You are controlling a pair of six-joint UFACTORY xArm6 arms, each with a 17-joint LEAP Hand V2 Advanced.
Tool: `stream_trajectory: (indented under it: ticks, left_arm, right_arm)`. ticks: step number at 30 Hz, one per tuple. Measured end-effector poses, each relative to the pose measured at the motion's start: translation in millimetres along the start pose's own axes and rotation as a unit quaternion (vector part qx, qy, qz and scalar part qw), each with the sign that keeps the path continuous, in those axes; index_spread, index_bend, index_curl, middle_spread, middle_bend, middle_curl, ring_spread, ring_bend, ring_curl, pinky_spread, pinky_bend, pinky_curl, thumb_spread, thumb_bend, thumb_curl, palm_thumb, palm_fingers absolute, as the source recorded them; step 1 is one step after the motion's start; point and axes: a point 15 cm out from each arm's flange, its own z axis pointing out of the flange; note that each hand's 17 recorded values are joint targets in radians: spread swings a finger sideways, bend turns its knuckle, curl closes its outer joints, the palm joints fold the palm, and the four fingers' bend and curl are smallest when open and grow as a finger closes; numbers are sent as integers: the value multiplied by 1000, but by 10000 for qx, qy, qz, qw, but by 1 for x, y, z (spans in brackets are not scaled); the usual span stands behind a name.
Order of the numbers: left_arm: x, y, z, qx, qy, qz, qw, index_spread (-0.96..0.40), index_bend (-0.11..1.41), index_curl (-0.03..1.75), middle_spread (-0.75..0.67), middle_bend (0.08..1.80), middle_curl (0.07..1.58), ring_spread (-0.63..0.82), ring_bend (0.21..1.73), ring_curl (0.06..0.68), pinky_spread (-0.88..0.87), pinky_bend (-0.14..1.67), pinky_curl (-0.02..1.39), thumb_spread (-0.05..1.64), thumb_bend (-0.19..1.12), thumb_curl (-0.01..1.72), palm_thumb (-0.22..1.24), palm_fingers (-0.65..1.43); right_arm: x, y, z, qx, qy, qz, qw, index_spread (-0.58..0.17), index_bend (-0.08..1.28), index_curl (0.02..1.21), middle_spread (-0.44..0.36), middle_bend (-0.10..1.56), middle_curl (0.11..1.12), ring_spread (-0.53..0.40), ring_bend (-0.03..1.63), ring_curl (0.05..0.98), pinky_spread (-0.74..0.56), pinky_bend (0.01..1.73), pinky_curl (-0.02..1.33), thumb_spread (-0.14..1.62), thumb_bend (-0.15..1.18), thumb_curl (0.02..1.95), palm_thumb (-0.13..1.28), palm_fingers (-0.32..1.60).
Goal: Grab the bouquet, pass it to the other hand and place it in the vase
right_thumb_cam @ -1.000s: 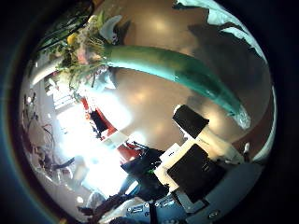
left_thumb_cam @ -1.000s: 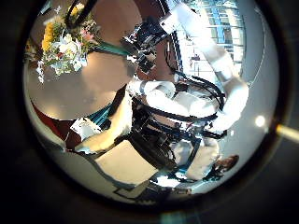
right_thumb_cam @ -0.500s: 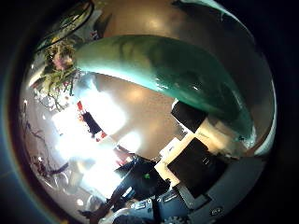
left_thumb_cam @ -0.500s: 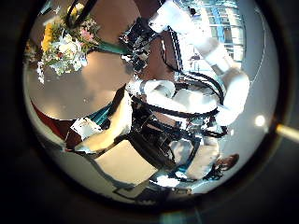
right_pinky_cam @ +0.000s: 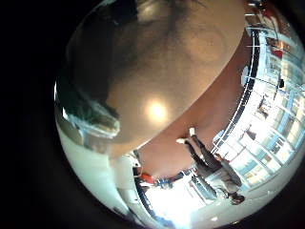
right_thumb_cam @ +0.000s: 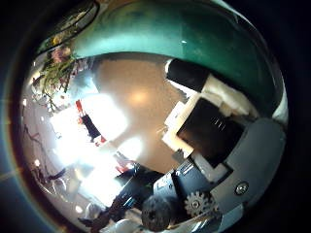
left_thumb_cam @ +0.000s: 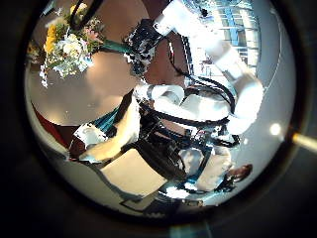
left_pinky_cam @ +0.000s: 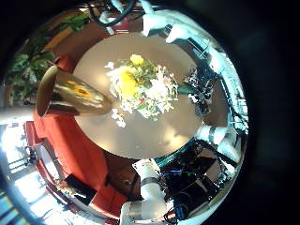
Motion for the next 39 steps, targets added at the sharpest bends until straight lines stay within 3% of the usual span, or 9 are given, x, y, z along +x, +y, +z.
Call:
stream_trajectory:
  ticks: [4, 10, 17, 23, 28, 31, 39]
  left_arm:
    - [0, 0, -2, 22, -9, -1, 10000, 75, 174, 364, 268, 226, 392, 472, 556, 154, 447, 195, 324, 1080, -23, 353, 424, 265]
    - [2, -1, -4, 55, -4, -1, 10000, 75, 173, 364, 263, 228, 393, 472, 556, 153, 447, 195, 324, 1080, -23, 353, 424, 266]
    - [4, 1, -5, 37, 20, -14, 10000, 75, 174, 363, 262, 229, 394, 472, 557, 153, 447, 195, 324, 1080, -23, 353, 424, 265]
    - [6, -1, -11, 124, 15, -15, 9999, 75, 175, 363, 261, 230, 394, 472, 556, 152, 447, 194, 323, 1080, -23, 353, 424, 267]
    - [10, -6, -21, 273, 42, -39, 9996, 76, 182, 369, 256, 225, 393, 472, 551, 150, 447, 192, 320, 1080, -23, 353, 424, 272]
    - [13, -9, -28, 365, 55, -67, 9993, 71, 184, 373, 253, 226, 393, 470, 549, 150, 446, 189, 317, 1088, -21, 353, 431, 278]
    - [23, -14, -40, 576, 290, -78, 9979, 60, 186, 383, 230, 233, 396, 465, 544, 150, 441, 187, 309, 1099, -20, 353, 439, 309]
  right_arm:
    - [2, -9, -9, 261, 40, 23, 9996, -448, 589, 712, -264, 914, 663, -267, 1163, 482, -376, 1071, 488, 944, -4, 519, 905, 1340]
    - [7, -21, -39, 871, 112, 143, 9960, -409, 904, 880, -229, 1144, 779, -246, 1304, 568, -289, 1268, 600, 917, 52, 607, 1078, 1239]
    - [20, -4, -82, 1249, 136, 297, 9916, -345, 1039, 950, -173, 1279, 825, -217, 1402, 635, -223, 1339, 689, 889, 86, 715, 1169, 1157]
    - [33, 0, -136, 1912, 260, 366, 9805, -306, 1085, 962, -144, 1326, 823, -202, 1433, 661, -190, 1334, 742, 874, 81, 797, 1168, 1141]
    - [69, 9, -182, 2478, 289, 707, 9658, -281, 1106, 959, -130, 1341, 812, -194, 1447, 672, -176, 1318, 778, 865, 72, 859, 1157, 1138]
    - [77, 8, -200, 2791, -32, 867, 9563, -270, 1112, 954, -124, 1350, 804, -190, 1450, 675, -171, 1306, 797, 865, 69, 894, 1153, 1139]
    - [97, 0, -272, 4089, -1251, 1381, 8934, -248, 1128, 937, -115, 1361, 785, -184, 1457, 679, -166, 1276, 845, 860, 63, 985, 1143, 1143]
